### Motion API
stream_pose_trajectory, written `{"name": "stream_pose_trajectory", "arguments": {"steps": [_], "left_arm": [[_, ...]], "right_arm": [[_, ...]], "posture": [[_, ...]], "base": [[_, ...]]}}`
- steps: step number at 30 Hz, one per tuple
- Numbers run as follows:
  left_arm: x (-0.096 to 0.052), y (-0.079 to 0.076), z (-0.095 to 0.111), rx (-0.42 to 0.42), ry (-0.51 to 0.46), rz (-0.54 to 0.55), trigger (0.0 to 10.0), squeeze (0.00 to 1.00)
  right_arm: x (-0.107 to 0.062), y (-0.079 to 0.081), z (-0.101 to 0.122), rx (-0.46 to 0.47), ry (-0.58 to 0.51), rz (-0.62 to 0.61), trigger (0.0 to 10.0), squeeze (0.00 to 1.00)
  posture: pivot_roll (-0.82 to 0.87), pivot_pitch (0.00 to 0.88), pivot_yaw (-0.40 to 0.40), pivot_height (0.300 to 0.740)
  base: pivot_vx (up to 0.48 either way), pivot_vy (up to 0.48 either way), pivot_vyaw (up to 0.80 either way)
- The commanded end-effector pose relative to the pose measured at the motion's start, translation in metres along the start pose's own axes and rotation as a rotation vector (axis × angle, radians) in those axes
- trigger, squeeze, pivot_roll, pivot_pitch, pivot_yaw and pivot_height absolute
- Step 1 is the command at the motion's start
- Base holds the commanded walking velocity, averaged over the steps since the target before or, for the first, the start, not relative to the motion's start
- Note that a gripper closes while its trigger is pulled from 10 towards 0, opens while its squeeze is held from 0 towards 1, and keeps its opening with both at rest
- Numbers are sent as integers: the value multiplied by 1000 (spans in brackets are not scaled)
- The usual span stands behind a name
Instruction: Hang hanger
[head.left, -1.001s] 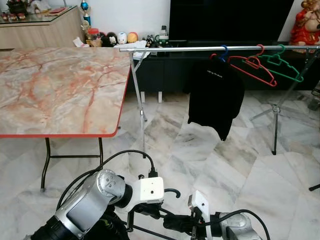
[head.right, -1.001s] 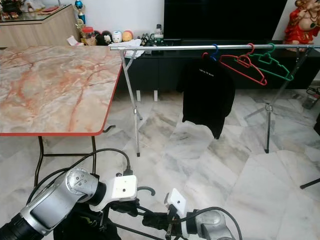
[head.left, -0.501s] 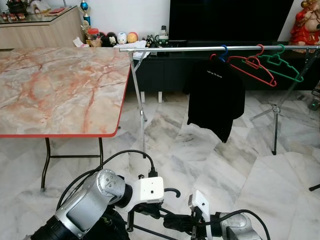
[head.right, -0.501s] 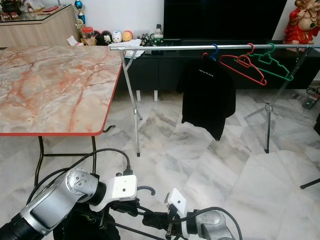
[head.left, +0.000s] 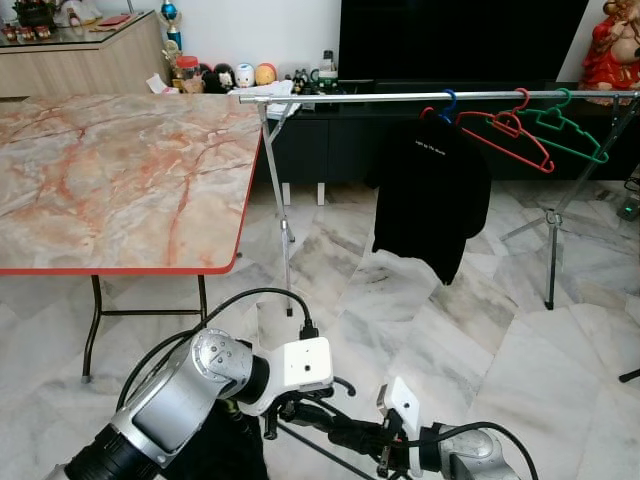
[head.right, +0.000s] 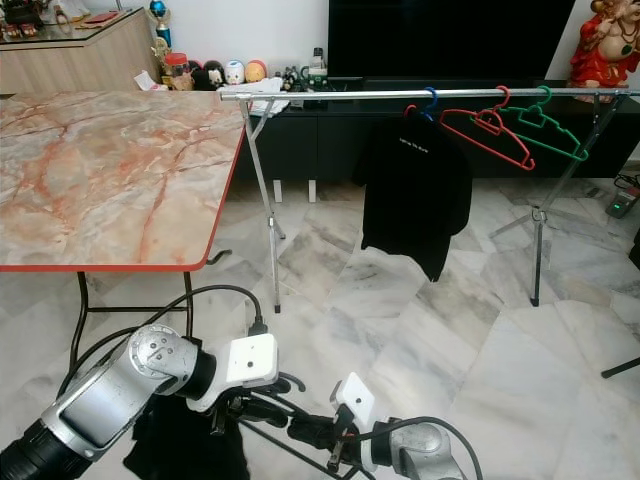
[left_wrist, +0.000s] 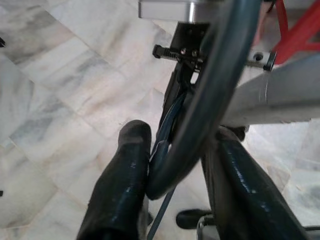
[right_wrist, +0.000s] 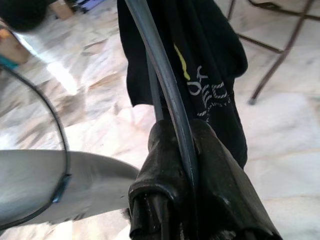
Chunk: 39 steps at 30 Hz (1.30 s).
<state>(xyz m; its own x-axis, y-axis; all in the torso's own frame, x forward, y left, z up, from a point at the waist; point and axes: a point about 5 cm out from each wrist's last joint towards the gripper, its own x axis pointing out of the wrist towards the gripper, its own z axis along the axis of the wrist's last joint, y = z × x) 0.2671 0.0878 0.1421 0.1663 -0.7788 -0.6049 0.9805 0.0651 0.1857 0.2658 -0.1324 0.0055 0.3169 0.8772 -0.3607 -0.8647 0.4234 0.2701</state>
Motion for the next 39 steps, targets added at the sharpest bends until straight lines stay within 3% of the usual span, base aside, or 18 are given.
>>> {"name": "stream_pose_trajectory", "arguments": {"steps": [1, 14, 15, 16, 17, 18, 19, 20, 21, 27, 32, 33, 39], "left_arm": [[-5, 3, 15, 38, -67, 16, 10000, 1000], [-30, 17, 27, -66, -243, 145, 10000, 1000], [-31, 19, 25, -78, -252, 167, 10000, 1000], [-35, 26, 22, -93, -265, 261, 10000, 1000], [-35, 26, 22, -93, -265, 261, 10000, 1000], [-39, 35, 18, -108, -279, 369, 10000, 1000], [-44, 43, 13, -138, -297, 477, 10000, 208], [-44, 43, 13, -138, -297, 477, 10000, 208], [-47, 47, 9, -171, -310, 541, 10000, 0], [-45, 41, -21, -251, -295, 686, 10000, 0], [-39, 36, -38, -289, -266, 719, 10000, 0], [-36, 34, -51, -322, -236, 764, 10000, 0], [-31, 28, -82, -401, -176, 878, 10000, 0]], "right_arm": [[-2, -5, 4, 8, -60, -91, 0, 0], [-7, -11, -1, 36, -132, -282, 0, 0], [-7, -11, 0, 38, -137, -287, 0, 0], [-8, -12, 2, 47, -163, -308, 0, 0], [-8, -12, 2, 47, -163, -308, 0, 0], [-7, -13, 5, 50, -184, -322, 0, 0], [-7, -13, 7, 42, -197, -319, 0, 0], [-7, -13, 7, 42, -197, -319, 0, 0], [-7, -13, 9, 35, -208, -319, 0, 0], [-8, -15, 20, 3, -262, -292, 0, 0], [-9, -14, 25, -24, -272, -252, 0, 0], [-9, -13, 28, -44, -268, -218, 0, 0], [-13, -7, 26, -88, -188, -83, 0, 0]], "posture": [[108, 76, 28, 740], [104, 93, 31, 740], [102, 94, 29, 740], [99, 95, 30, 740], [99, 95, 30, 740], [98, 98, 29, 740], [98, 98, 28, 740], [98, 98, 28, 740], [97, 97, 26, 740], [91, 95, 22, 740], [86, 90, 22, 740], [79, 85, 23, 740], [68, 77, 20, 740]], "base": [[0, 0, 0], [0, 0, 0], [0, 0, 0], [0, 0, 0], [0, 0, 0], [0, 0, 0], [0, 0, 0], [0, 0, 0], [0, 0, 0], [0, 0, 0], [0, 0, 0], [0, 0, 0], [0, 0, 0]]}}
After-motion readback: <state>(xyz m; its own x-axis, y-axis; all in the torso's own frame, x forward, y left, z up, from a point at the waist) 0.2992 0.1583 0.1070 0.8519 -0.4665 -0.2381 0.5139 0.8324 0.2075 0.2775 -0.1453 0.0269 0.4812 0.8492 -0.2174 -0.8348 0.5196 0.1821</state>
